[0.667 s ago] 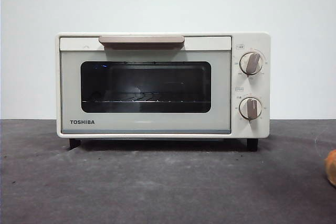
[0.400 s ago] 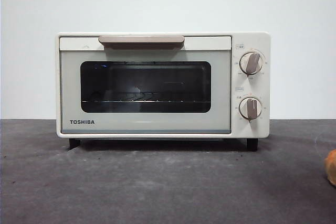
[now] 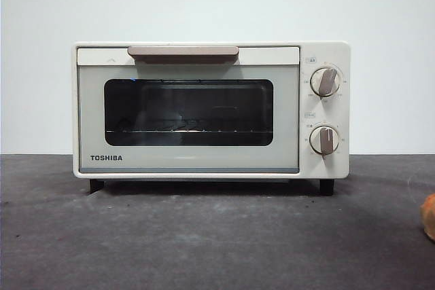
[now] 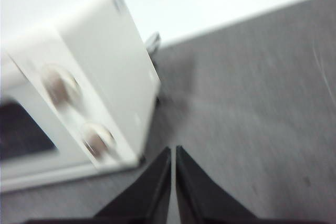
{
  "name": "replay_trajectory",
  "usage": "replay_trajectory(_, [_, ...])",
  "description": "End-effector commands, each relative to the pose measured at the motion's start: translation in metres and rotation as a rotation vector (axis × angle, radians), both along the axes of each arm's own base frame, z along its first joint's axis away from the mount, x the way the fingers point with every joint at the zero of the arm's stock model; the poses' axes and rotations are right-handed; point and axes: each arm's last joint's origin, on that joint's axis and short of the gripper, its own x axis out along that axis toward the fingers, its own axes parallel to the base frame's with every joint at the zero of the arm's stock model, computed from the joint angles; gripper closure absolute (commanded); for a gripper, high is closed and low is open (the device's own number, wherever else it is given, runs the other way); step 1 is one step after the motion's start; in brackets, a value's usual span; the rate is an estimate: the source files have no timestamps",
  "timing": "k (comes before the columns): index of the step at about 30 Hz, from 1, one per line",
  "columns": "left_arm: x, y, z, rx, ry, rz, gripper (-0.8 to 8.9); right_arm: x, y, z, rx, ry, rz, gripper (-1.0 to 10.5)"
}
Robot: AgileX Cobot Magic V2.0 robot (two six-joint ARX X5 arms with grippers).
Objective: The left arm flap open the oven, the right arm pick bread and place it into oven, the left arm flap close the oven
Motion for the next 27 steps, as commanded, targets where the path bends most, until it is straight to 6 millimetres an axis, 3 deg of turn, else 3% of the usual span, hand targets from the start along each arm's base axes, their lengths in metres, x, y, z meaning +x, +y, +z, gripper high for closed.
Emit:
replay_trajectory(1, [-0.002, -0.001, 0.024, -0.036, -0.046, -0.006, 8.03, -0.006, 0.0, 0.023, 0.057, -0.051, 0.001, 9.4])
replay_trajectory(8, [0.001, -0.002, 0.085, 0.016, -0.015, -0.033, 8.03, -0.019, 0.002, 0.077, 0.051, -0.054, 0.047, 9.4])
replay_trajectory(15, [0.01, -0.013, 0.143, 0.117, 0.014, -0.17, 8.03, -0.017, 0.006, 0.122, 0.015, 0.013, 0.193, 9.4])
replay_trajectory(27, [0.017, -0.034, 0.2, 0.172, 0.024, -0.482, 8.03, -0.018, 0.014, 0.175, -0.213, 0.092, 0.406, 9.4])
